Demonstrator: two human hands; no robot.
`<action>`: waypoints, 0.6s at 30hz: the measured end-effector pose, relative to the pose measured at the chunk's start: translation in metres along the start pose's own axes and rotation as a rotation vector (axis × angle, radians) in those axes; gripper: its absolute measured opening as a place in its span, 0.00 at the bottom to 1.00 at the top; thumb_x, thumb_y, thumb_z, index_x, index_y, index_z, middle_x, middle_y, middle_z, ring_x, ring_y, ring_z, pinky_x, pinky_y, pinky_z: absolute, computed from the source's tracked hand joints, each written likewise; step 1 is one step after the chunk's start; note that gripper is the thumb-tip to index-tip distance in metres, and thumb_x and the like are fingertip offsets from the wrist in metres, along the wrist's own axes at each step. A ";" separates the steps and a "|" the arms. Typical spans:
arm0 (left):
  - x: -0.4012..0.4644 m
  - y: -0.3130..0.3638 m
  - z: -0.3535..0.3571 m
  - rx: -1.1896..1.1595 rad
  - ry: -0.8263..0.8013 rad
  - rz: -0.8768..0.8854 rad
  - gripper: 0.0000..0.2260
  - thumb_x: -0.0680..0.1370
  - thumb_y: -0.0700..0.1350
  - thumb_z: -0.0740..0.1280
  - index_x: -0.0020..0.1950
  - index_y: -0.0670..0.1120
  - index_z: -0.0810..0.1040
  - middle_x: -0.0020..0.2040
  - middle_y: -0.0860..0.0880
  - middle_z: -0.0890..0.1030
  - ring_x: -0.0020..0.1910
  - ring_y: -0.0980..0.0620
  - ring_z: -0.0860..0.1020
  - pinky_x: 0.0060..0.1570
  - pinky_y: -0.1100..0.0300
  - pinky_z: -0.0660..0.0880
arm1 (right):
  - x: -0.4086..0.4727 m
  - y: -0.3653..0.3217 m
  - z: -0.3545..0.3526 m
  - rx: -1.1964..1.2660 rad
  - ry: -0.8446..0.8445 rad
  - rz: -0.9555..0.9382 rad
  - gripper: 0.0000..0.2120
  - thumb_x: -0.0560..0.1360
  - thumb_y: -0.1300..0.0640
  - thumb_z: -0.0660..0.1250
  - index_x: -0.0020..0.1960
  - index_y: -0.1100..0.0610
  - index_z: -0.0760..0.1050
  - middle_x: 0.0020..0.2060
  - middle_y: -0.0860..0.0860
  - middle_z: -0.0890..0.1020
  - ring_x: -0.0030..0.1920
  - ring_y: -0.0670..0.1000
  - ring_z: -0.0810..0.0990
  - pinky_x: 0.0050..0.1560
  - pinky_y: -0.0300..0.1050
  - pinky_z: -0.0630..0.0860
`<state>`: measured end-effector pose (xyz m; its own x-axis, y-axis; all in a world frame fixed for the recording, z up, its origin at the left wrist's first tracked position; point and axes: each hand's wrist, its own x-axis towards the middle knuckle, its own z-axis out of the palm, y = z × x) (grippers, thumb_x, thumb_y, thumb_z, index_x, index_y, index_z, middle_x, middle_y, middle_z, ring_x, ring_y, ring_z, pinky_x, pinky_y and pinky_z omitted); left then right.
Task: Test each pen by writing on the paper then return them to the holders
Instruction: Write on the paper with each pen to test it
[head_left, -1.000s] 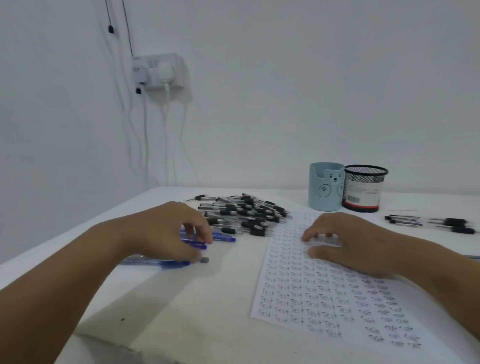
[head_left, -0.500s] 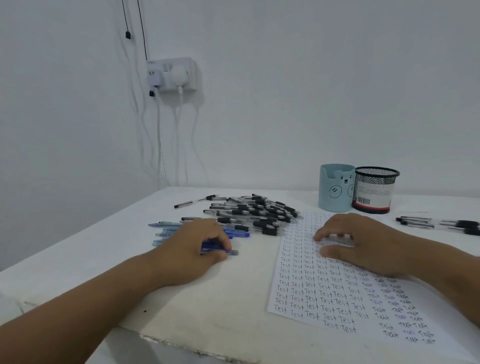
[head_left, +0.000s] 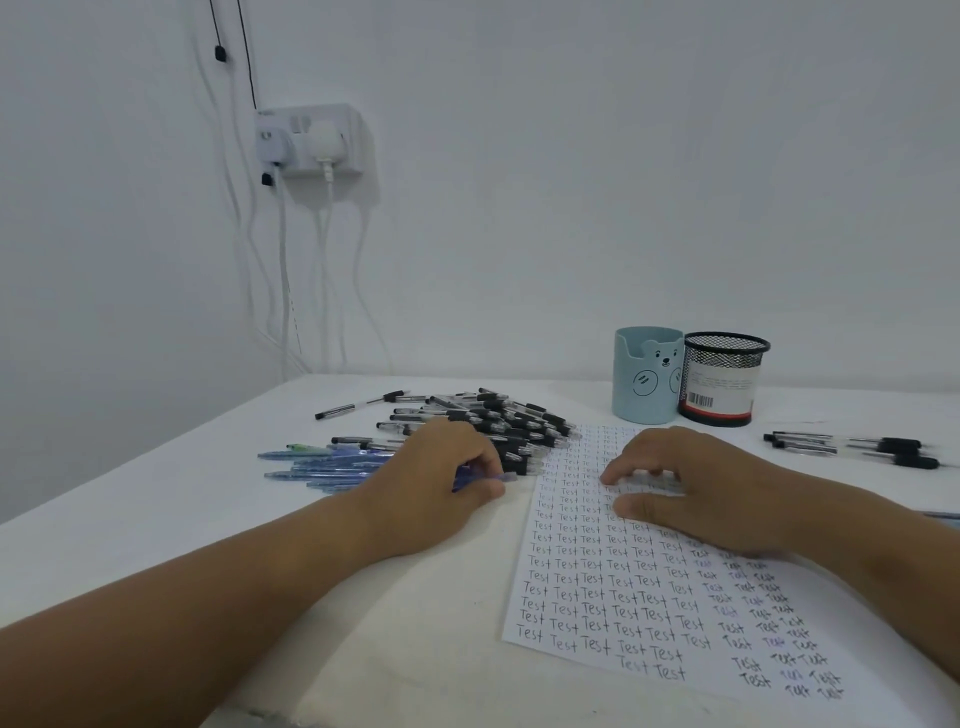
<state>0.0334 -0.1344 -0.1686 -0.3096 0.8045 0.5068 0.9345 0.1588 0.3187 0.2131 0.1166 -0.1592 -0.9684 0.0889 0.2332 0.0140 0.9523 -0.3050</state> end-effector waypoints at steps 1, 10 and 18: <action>0.001 0.002 0.000 -0.016 0.013 -0.003 0.03 0.78 0.46 0.72 0.45 0.52 0.80 0.41 0.58 0.80 0.46 0.57 0.75 0.47 0.68 0.68 | 0.000 0.000 0.000 0.004 -0.002 0.000 0.16 0.73 0.32 0.66 0.58 0.35 0.78 0.55 0.31 0.76 0.56 0.30 0.70 0.55 0.31 0.67; 0.022 0.028 -0.017 -0.340 0.236 -0.002 0.08 0.85 0.43 0.61 0.55 0.49 0.80 0.35 0.46 0.79 0.33 0.51 0.77 0.36 0.57 0.76 | -0.001 -0.005 -0.002 0.010 -0.002 0.026 0.17 0.73 0.32 0.66 0.59 0.35 0.77 0.56 0.31 0.76 0.59 0.33 0.72 0.60 0.35 0.70; 0.070 0.062 -0.004 -0.798 0.251 -0.219 0.12 0.86 0.40 0.57 0.58 0.50 0.78 0.37 0.43 0.71 0.34 0.45 0.67 0.38 0.54 0.69 | -0.006 -0.008 -0.010 0.136 0.164 0.140 0.09 0.76 0.38 0.65 0.55 0.36 0.79 0.49 0.36 0.80 0.48 0.34 0.77 0.48 0.34 0.74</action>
<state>0.0691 -0.0705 -0.1107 -0.5862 0.6376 0.4999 0.4755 -0.2289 0.8494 0.2212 0.1110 -0.1485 -0.9059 0.2736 0.3234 0.1003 0.8803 -0.4637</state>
